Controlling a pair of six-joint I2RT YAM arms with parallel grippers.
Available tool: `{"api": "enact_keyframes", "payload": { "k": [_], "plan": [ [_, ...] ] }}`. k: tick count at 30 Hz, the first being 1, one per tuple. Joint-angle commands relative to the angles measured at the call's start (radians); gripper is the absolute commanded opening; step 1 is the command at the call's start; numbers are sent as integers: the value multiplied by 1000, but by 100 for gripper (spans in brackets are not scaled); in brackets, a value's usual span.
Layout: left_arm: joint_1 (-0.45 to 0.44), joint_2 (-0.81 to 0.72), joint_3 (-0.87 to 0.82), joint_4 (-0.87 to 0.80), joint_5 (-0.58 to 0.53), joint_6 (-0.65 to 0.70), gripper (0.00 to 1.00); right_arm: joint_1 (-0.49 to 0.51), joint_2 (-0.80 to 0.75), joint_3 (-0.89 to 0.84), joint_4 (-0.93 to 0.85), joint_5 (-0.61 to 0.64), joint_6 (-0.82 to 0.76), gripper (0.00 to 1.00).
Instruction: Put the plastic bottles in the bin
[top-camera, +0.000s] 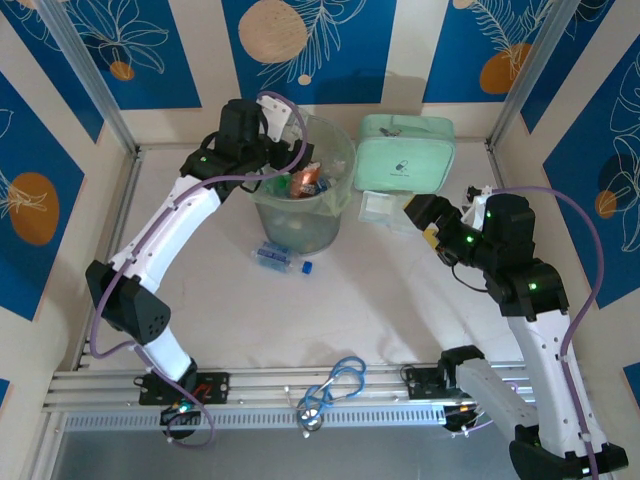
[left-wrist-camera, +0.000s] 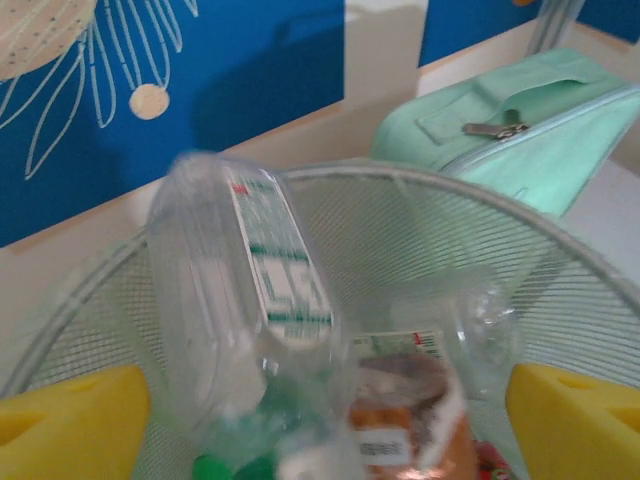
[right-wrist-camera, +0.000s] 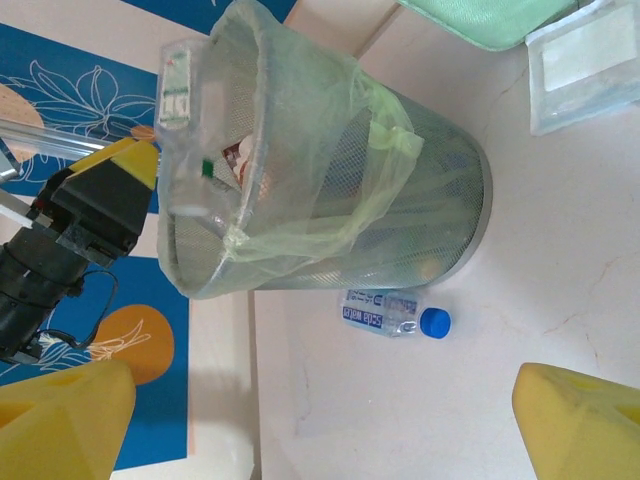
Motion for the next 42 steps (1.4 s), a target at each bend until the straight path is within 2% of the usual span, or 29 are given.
{"api": "enact_keyframes", "payload": {
  "k": [1,4,8,12,17,22,24,26,30,34,42],
  "plan": [
    [10,-8,-13,33,-51,-28,93,-6,-11,18,-29,-32,-23,97],
    [8,-31,-16,42,-89,-55,91,-6,-11,13,-29,-39,-21,97],
    [8,-79,-21,26,-144,-95,81,-6,-8,6,-18,-52,-27,97],
    [10,-186,-106,21,-177,-188,78,35,1,-33,-17,-28,-40,95],
    [41,-373,-293,-104,-281,-425,80,207,-11,-175,93,37,16,92],
    [169,-580,-607,-236,-155,-781,77,435,19,-272,203,165,56,91],
    [173,-637,-715,-237,-119,-860,76,489,39,-280,214,200,55,91],
    [174,-668,-803,-225,-81,-939,79,518,55,-280,220,213,54,91],
    [174,-640,-949,-102,37,-1118,84,535,72,-287,237,203,45,91],
    [172,-548,-1031,84,130,-1272,85,542,73,-302,244,190,43,91],
    [187,-353,-946,130,103,-1197,88,541,68,-376,300,157,78,91]
  ]
}}
